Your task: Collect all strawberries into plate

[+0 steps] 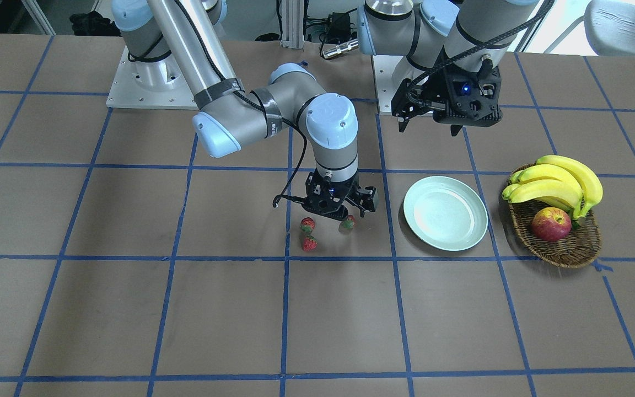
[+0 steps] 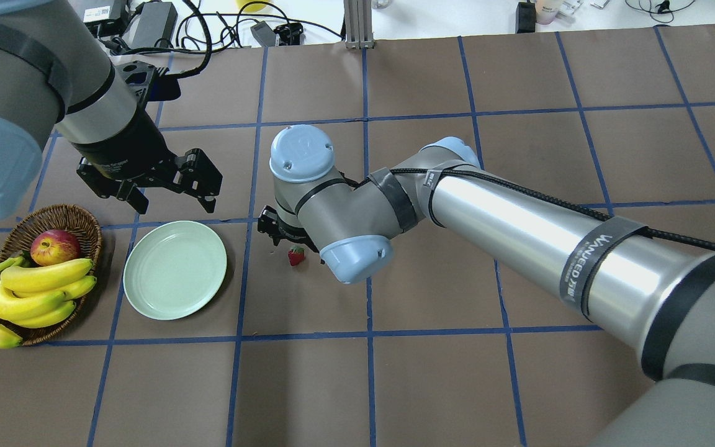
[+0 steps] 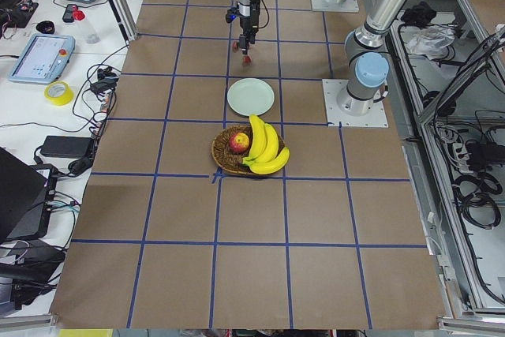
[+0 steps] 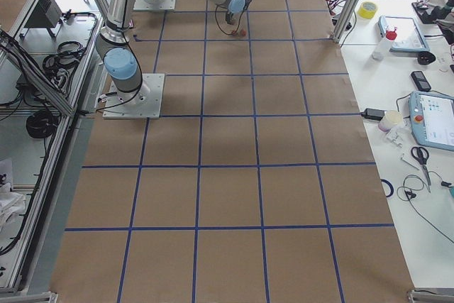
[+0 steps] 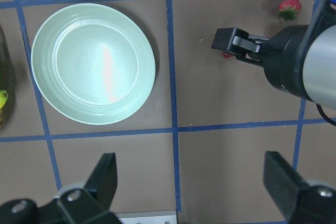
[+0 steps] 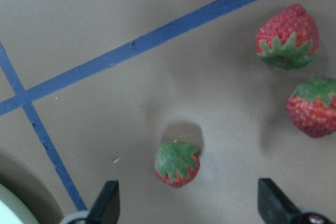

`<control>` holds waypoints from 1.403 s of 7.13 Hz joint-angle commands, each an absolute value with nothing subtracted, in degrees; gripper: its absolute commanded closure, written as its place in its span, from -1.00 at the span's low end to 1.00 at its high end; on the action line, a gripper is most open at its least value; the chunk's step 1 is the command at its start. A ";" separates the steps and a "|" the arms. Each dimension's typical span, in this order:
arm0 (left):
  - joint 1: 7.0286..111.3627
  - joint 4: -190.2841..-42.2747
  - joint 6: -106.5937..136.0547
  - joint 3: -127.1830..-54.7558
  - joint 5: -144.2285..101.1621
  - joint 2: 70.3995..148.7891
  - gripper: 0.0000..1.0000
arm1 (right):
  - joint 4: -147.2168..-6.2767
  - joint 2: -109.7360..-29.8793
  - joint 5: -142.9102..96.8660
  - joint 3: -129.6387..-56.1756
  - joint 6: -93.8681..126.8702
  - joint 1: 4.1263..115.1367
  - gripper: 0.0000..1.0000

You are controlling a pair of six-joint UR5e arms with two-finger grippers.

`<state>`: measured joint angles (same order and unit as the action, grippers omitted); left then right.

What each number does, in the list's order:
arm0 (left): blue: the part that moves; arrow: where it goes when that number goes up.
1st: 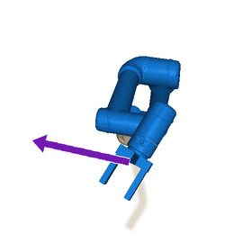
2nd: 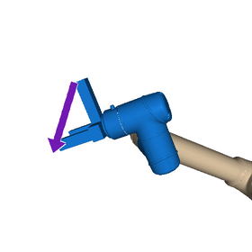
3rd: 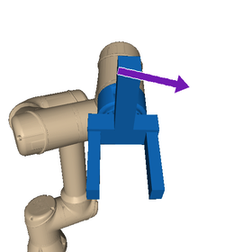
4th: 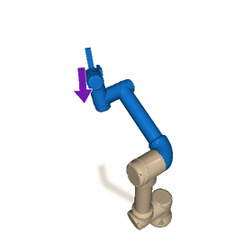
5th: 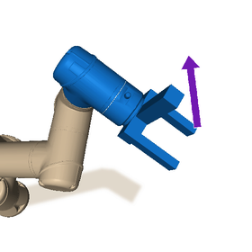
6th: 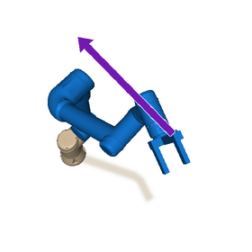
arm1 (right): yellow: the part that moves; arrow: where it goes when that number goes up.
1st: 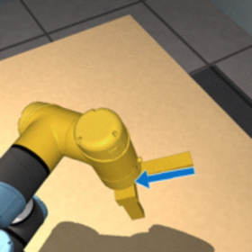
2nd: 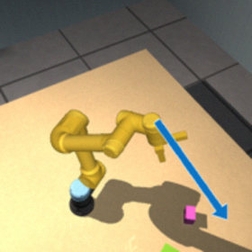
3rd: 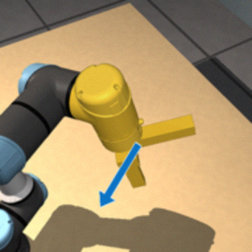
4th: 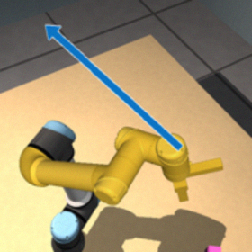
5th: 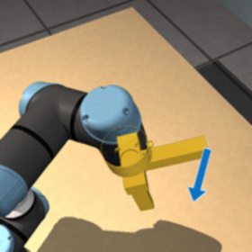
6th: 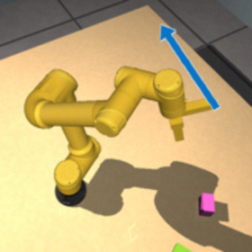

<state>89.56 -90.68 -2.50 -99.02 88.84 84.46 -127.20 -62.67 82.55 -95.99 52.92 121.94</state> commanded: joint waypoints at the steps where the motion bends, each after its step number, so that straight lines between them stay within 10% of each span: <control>1: 89.21 -88.88 -2.55 -99.05 88.77 85.16 -1.00 | -117.98 -70.10 88.13 -96.06 45.49 120.25 -1.00; 10: 91.92 -63.65 2.89 -112.48 85.34 90.43 -1.00 | -97.08 -86.67 89.12 -83.85 12.24 103.01 -1.00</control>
